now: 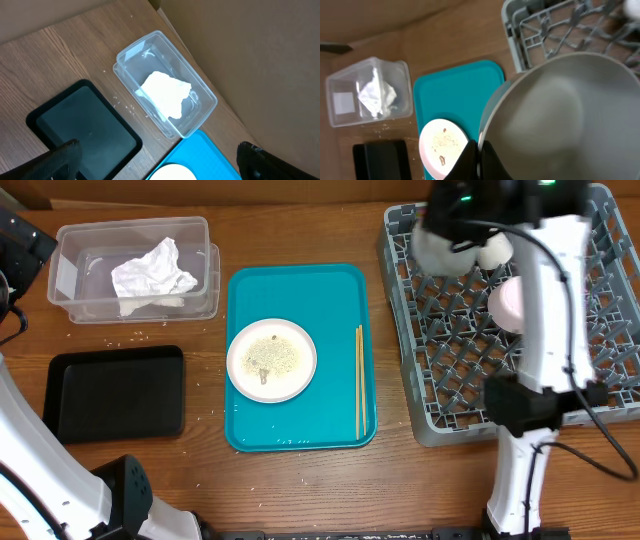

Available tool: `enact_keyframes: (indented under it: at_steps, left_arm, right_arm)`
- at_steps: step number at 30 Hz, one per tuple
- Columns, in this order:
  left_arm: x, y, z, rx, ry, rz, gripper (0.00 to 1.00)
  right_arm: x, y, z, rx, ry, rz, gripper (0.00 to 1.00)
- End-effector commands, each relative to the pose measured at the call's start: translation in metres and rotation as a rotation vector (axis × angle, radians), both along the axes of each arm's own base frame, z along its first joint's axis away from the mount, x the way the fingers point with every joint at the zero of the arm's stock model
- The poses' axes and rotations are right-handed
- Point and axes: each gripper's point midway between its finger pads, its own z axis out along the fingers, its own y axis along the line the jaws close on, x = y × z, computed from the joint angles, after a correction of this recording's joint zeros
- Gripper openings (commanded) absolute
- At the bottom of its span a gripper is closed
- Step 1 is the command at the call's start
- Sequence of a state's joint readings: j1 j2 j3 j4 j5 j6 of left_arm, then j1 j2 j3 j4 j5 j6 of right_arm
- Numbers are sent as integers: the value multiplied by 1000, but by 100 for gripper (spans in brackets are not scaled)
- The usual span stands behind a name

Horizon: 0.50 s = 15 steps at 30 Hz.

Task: Sort waste into correct bins and load items into the dishwasher
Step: 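Carry the bowl to the rack and set it down near the front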

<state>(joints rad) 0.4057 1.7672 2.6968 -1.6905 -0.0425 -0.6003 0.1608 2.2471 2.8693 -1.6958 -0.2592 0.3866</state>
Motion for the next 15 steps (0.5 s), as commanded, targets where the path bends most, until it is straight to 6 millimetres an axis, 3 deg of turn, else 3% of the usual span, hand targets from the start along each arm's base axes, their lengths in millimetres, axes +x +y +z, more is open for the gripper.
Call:
enact_keyframes:
  at_steps: [1, 5, 8, 15]
  left_arm:
    - [-6, -3, 7, 13, -19, 6, 100]
    - [-6, -3, 7, 13, -19, 6, 100]
    - [-6, -3, 7, 13, -19, 6, 100]
    - [-6, -3, 7, 13, -19, 6, 100]
  right_arm:
    - [-48, -24, 51, 3, -86, 52, 4]
    - [-95, -69, 31, -61, 19, 5, 4]
    - [-119, -97, 8, -45, 98, -23, 4]
    - [-123, -110, -5, 422, -39, 185, 4]
